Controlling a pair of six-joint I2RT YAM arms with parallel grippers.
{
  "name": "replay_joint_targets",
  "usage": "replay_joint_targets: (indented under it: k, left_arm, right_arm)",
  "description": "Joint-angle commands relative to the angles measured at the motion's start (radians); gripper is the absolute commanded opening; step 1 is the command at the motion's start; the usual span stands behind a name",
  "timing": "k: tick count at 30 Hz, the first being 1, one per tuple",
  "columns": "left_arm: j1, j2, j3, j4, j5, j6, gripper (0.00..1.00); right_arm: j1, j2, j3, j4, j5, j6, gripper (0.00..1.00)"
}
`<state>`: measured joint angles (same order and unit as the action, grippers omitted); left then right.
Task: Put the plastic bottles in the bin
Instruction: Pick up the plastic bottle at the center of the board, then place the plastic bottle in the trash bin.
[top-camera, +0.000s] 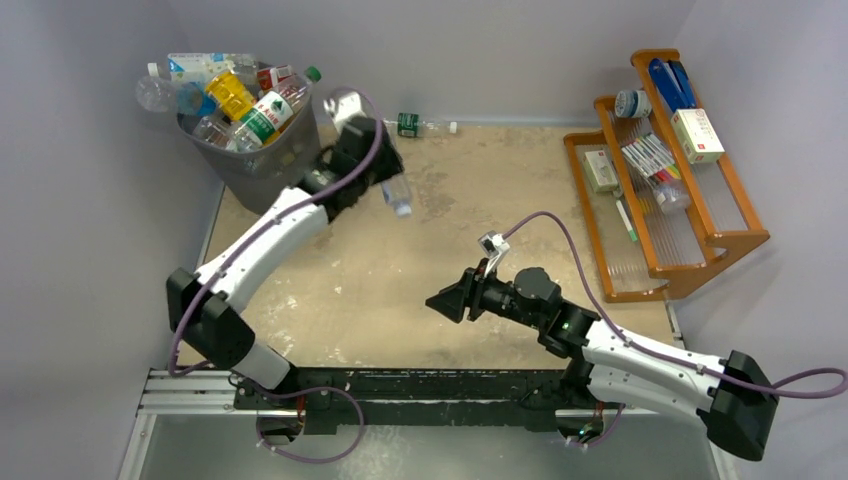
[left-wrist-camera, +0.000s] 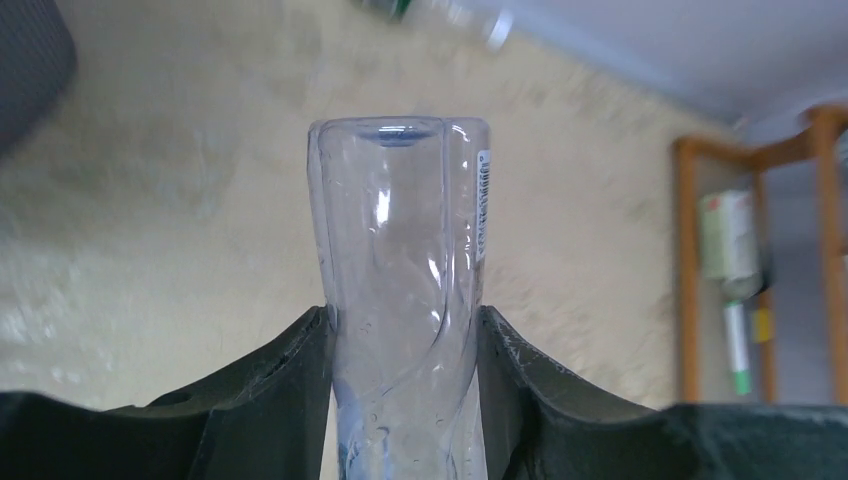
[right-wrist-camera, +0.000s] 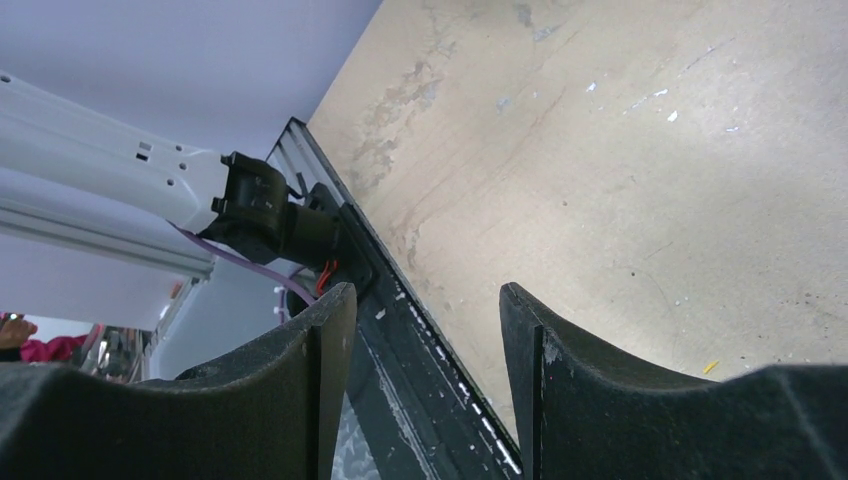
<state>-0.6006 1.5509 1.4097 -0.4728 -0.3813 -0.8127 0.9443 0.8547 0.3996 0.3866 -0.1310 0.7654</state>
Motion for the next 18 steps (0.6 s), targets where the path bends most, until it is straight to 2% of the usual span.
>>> replay_joint_targets:
  k: [1,7,14,18]
  left_arm:
    - [0.100,-0.091,0.280,-0.218,0.002,0.143,0.39]
    - [0.297,-0.060,0.594,-0.324,0.064,0.186,0.41]
    - [0.490,0.046,0.731,-0.208,0.134,0.163,0.41]
    - [0.600,0.161,0.894,-0.241,0.200,0.210,0.42]
  right_arm:
    - [0.002,-0.033,0.004,-0.010,0.028,-0.012,0.58]
    - [0.002,-0.038,-0.016,0.014,0.036,-0.002,0.58]
    - [0.001,-0.023,-0.063,0.071,0.006,0.018,0.58]
    - [0.002,-0.008,-0.089,0.104,-0.011,0.036,0.58]
